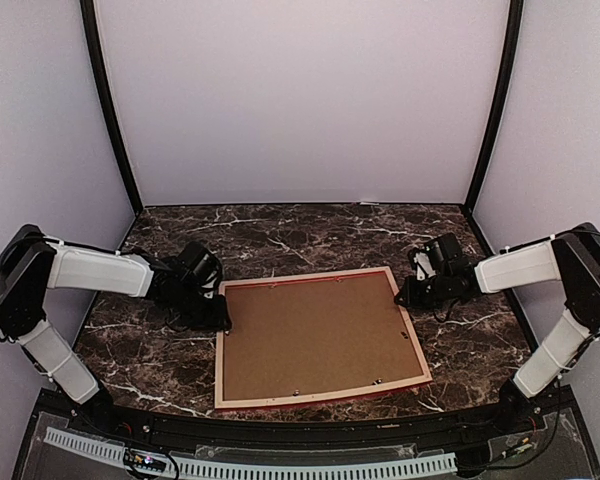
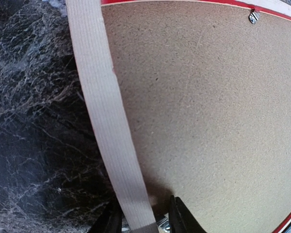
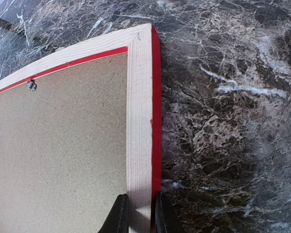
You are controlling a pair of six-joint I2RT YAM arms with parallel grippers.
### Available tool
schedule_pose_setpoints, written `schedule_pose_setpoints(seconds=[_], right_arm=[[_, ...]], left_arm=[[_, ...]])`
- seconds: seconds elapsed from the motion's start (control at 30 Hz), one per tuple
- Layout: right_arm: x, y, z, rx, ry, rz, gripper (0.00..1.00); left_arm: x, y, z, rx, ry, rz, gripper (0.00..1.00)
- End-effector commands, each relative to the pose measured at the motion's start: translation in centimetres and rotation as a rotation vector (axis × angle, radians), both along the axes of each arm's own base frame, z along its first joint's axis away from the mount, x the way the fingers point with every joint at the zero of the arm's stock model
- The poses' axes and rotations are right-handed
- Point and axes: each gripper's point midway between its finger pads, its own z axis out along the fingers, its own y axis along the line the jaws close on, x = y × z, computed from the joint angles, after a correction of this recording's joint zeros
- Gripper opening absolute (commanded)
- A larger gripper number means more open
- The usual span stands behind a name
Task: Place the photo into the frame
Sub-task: Press the fastener onto the backboard.
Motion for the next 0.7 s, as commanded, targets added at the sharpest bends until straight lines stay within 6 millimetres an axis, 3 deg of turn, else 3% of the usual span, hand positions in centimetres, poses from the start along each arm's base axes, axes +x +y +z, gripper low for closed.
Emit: schedule_pose_setpoints(seconds=[0.0, 0.3, 0.67], right_arm=[[-5.0, 1.4, -3.5, 0.018, 0.220, 0.077, 0.00], [-4.5, 1.5, -3.4, 0.005, 0.221, 0.083, 0.00], [-4.2, 1.5, -3.7, -0.010, 0.224, 0.090, 0.00]], left_arm=[[-1.8, 2.0, -1.8, 0.076, 0.039, -0.006, 0.34], [-3.5, 2.1, -1.9, 0.083, 0.102, -0.082, 0.28], [-3.8, 0.6, -2.0, 0.037, 0.149, -0.185, 0.21]])
